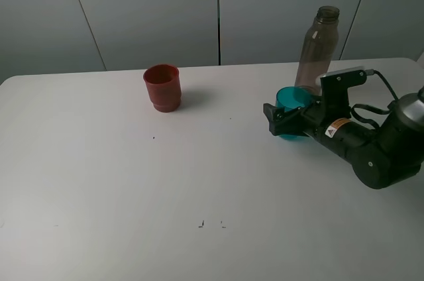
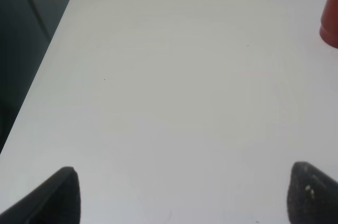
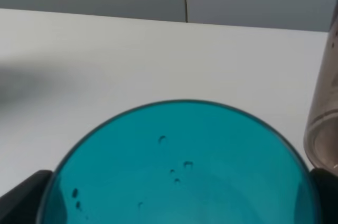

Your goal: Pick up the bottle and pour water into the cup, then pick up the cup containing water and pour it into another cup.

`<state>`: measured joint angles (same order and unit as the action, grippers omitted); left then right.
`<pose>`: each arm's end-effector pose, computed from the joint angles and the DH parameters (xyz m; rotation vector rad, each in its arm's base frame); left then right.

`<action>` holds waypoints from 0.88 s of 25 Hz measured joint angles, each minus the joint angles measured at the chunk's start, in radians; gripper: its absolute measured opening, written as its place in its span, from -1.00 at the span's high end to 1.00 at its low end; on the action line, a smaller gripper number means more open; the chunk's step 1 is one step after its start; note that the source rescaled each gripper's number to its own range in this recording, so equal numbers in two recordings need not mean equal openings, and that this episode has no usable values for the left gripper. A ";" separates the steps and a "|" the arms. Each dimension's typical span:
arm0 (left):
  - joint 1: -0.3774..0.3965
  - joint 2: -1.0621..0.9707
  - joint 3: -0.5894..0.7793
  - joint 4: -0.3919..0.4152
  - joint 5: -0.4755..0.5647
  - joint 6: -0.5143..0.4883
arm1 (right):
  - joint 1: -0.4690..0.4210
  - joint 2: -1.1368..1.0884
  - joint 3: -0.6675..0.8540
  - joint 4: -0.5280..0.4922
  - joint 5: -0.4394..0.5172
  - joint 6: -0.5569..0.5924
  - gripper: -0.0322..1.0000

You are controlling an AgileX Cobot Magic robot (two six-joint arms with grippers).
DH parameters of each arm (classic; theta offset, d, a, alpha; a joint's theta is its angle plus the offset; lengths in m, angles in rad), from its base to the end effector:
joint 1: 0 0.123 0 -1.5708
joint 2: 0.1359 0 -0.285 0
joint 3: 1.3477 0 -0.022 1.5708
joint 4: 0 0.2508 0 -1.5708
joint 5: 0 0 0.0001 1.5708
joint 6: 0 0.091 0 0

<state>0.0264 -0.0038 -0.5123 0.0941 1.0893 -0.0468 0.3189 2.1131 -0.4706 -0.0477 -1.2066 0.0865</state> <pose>-0.0085 0.0074 0.2786 -0.0821 2.0530 0.1001 0.2742 0.0948 0.0633 -0.2701 1.9123 0.3032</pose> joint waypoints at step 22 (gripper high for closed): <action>0.000 0.000 0.000 0.000 0.000 0.002 | 0.000 -1.022 0.030 -0.014 1.225 -0.031 -0.99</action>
<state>0.0264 -0.0038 -0.5123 0.0941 1.0893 -0.0449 0.3189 1.0908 -0.4402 -0.0620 0.0182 0.0553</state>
